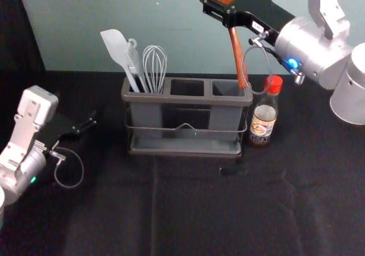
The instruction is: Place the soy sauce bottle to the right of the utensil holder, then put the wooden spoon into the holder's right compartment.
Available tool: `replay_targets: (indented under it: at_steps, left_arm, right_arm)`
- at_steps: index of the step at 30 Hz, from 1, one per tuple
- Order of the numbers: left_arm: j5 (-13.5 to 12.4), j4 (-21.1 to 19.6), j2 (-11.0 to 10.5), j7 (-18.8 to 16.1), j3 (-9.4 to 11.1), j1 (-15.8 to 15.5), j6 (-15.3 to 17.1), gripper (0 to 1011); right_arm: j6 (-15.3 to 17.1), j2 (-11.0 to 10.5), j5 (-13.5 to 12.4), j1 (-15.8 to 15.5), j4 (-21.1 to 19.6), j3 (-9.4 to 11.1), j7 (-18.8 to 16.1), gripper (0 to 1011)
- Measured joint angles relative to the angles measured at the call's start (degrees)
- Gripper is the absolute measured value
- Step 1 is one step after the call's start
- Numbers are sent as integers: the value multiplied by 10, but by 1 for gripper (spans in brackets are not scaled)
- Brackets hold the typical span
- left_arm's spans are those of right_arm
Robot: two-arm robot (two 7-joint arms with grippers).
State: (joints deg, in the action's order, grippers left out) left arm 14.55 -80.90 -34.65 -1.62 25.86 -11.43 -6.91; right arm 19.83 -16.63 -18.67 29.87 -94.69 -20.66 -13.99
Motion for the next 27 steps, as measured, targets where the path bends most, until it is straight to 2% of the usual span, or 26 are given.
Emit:
replay_targets:
  at_steps: [12, 27]
  left_arm:
    - [0, 0, 0, 0, 0, 0, 0, 1005]
    - [0, 0, 0, 0, 0, 0, 0, 1005]
  right_arm:
    - [-22, 26, 25, 34, 59, -11, -6, 833]
    - [-45, 46, 45, 37, 97, -11, -10, 833]
